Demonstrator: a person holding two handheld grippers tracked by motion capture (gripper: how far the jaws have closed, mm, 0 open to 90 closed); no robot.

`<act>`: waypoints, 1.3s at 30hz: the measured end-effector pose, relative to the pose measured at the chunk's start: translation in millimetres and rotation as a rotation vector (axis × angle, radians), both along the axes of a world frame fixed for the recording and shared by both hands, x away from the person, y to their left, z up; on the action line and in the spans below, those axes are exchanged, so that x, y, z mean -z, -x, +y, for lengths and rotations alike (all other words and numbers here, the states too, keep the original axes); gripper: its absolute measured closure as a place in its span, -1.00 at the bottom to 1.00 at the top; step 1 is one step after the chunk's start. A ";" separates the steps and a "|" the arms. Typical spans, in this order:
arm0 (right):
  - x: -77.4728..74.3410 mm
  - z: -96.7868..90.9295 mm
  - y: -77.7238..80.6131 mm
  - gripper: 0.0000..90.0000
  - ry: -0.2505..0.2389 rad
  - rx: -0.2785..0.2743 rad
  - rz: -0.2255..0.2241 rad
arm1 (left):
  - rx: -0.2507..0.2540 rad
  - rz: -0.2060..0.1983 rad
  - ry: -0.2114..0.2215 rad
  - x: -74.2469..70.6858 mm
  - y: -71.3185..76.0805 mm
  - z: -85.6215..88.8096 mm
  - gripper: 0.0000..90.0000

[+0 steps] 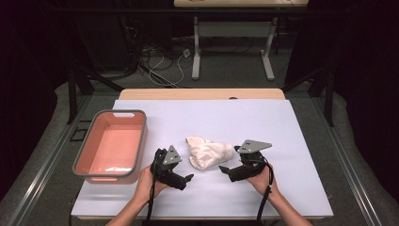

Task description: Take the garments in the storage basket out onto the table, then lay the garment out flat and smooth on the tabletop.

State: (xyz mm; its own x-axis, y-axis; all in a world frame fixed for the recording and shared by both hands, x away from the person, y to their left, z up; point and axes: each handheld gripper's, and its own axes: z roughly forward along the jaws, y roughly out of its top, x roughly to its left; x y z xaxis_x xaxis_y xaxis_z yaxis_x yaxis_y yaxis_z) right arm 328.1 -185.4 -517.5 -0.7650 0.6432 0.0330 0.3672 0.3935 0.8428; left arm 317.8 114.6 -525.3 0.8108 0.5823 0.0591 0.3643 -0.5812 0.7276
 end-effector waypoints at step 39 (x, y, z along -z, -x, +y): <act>6.5 52.7 -32.0 0.44 0.097 0.039 0.018 | -0.055 0.038 0.020 7.1 -3.5 20.4 -1.00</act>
